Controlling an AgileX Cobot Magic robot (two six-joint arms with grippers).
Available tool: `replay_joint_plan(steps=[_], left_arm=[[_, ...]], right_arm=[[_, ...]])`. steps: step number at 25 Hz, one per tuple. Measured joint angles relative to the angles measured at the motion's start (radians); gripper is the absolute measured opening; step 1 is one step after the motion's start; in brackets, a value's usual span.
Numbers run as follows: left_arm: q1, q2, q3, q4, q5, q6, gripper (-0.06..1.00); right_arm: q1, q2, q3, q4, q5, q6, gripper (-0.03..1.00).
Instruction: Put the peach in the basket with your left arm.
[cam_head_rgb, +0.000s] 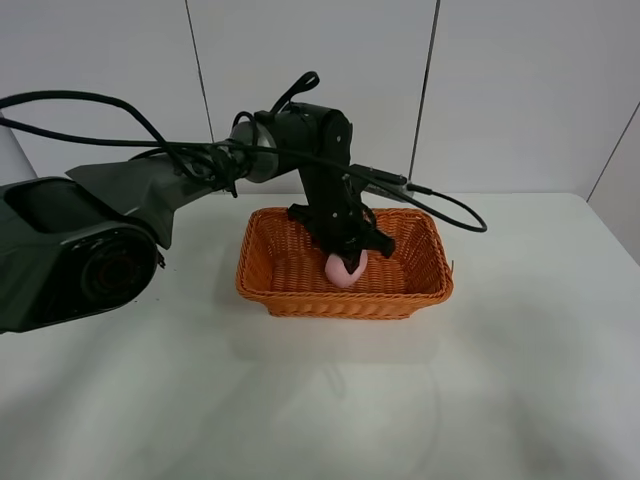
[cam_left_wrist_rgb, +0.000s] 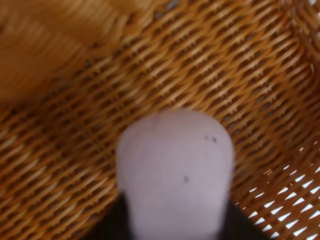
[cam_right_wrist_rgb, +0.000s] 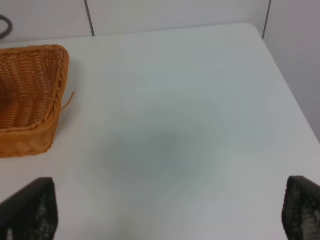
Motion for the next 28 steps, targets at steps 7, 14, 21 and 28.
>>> replay_joint_plan(steps=[7, 14, 21, 28], left_arm=[[0.000, 0.003, -0.009, -0.011, 0.057, 0.000, 0.79], [0.024, -0.078, -0.031, -0.013, 0.116, 0.000, 0.80], [0.095, -0.179, -0.040, -0.014, 0.118, 0.008, 0.80], [0.239, -0.177, -0.040, -0.006, 0.118, 0.037, 0.80]], right_arm=[[0.000, 0.000, 0.000, 0.000, 0.000, 0.000, 0.69], [0.000, 0.000, 0.000, 0.000, 0.000, 0.000, 0.69], [0.000, 0.000, 0.000, 0.000, 0.000, 0.000, 0.69], [0.000, 0.000, 0.000, 0.000, 0.000, 0.000, 0.69]])
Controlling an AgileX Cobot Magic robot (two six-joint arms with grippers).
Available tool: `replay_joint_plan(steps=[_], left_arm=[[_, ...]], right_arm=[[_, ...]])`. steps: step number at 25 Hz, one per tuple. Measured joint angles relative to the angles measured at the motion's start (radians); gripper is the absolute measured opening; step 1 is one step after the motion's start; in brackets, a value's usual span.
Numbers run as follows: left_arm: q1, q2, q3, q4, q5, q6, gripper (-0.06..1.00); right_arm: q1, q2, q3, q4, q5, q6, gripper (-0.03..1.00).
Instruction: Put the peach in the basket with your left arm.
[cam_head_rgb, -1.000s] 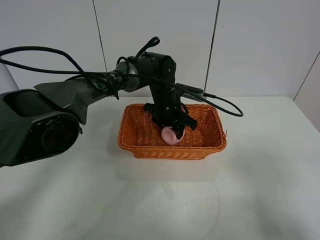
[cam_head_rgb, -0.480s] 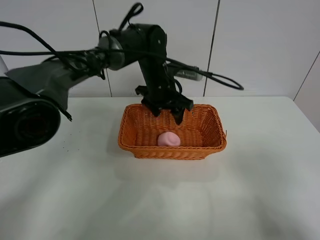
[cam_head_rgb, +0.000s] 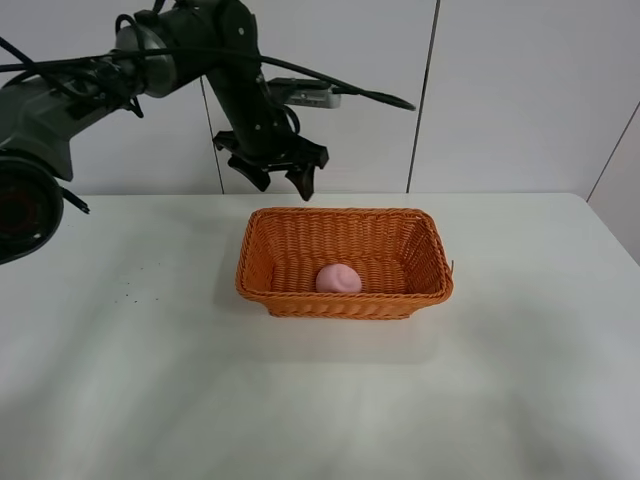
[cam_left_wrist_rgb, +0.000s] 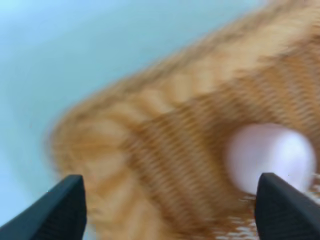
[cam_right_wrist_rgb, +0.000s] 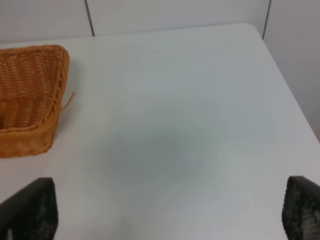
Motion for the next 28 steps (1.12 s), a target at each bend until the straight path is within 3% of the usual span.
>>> replay_joint_plan(steps=[10, 14, 21, 28], left_arm=[[0.321, 0.003, 0.045, 0.037, 0.000, 0.004, 0.80], [0.405, 0.005, 0.047, 0.042, 0.000, -0.005, 0.80], [0.405, -0.008, 0.071, -0.002, 0.000, -0.005, 0.79], [0.386, -0.185, 0.307, -0.020, -0.001, -0.005, 0.79]], right_arm=[[0.000, 0.000, 0.000, 0.000, 0.000, 0.000, 0.69], [0.000, 0.000, 0.000, 0.000, 0.000, 0.000, 0.69], [0.000, 0.000, 0.000, 0.000, 0.000, 0.000, 0.69], [0.000, 0.000, 0.000, 0.000, 0.000, 0.000, 0.69]])
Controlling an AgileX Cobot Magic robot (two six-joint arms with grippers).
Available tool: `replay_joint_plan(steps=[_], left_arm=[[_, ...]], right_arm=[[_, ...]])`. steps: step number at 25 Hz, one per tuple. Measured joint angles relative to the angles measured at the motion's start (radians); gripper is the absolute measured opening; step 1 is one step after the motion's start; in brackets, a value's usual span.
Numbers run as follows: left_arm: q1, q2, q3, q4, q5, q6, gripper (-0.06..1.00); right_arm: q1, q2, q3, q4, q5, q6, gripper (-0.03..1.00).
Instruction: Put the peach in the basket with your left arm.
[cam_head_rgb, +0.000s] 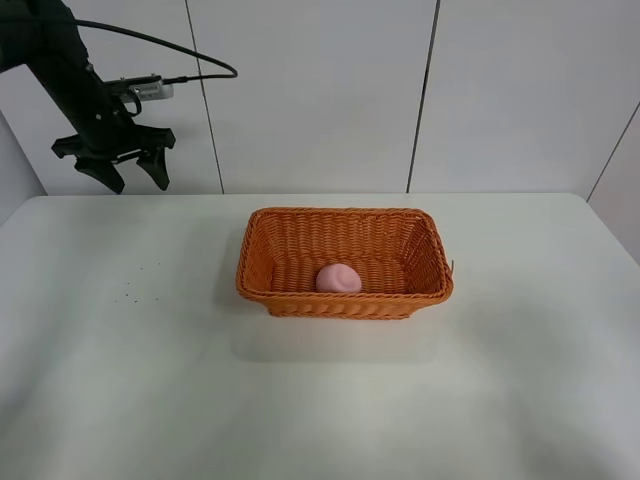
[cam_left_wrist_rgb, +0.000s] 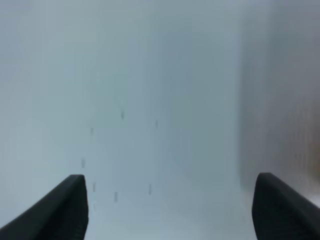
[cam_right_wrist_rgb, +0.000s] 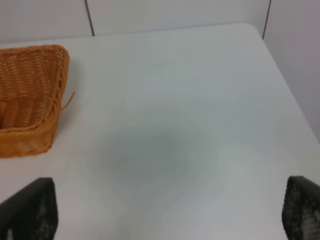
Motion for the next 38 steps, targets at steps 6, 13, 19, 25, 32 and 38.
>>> replay_joint_plan(steps=[6, 13, 19, 25, 32, 38], left_arm=[[0.000, -0.266, 0.355, 0.003, -0.001, 0.010, 0.78], [0.000, -0.625, 0.791, 0.012, -0.001, 0.013, 0.78], [0.000, -0.954, 1.106, 0.074, -0.001, 0.014, 0.78], [0.000, -1.304, 1.329, 0.086, -0.046, 0.014, 0.78], [0.000, -1.715, 1.455, 0.086, -0.106, 0.016, 0.78], [0.000, -2.002, 1.460, 0.086, -0.113, 0.017, 0.78]], right_arm=[[0.000, 0.000, 0.000, 0.000, 0.000, 0.000, 0.69], [0.000, 0.000, 0.000, 0.000, 0.000, 0.000, 0.69], [0.000, 0.000, 0.000, 0.000, 0.000, 0.000, 0.69], [0.000, 0.000, 0.000, 0.000, 0.000, 0.000, 0.69], [0.000, 0.000, 0.000, 0.000, 0.000, 0.000, 0.69], [0.000, 0.000, 0.000, 0.000, 0.000, 0.000, 0.69]])
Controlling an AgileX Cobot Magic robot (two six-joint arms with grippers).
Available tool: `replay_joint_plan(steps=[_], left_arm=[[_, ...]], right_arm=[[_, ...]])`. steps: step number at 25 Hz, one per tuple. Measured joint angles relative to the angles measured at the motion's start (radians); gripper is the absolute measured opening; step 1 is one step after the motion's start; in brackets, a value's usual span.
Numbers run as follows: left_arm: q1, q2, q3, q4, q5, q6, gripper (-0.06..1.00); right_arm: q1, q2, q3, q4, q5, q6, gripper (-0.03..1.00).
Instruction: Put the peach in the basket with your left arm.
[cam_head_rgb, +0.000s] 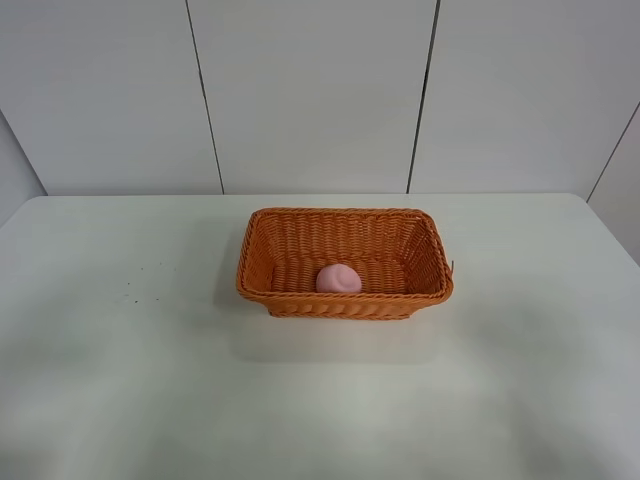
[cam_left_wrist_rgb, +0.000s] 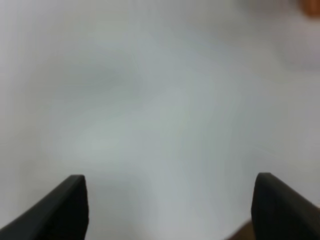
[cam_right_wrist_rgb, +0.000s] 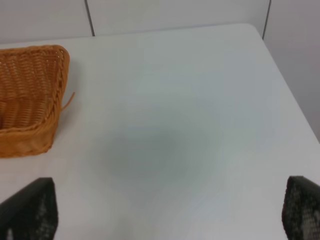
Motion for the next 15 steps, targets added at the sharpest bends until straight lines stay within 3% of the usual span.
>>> replay_joint_plan(steps=[4, 15], left_arm=[[0.000, -0.118, 0.000, 0.000, 0.000, 0.000, 0.78], [0.000, -0.126, 0.000, 0.000, 0.001, 0.000, 0.78]], right_arm=[[0.000, 0.000, 0.000, 0.000, 0.000, 0.000, 0.69], [0.000, 0.000, 0.000, 0.000, 0.000, 0.000, 0.69]])
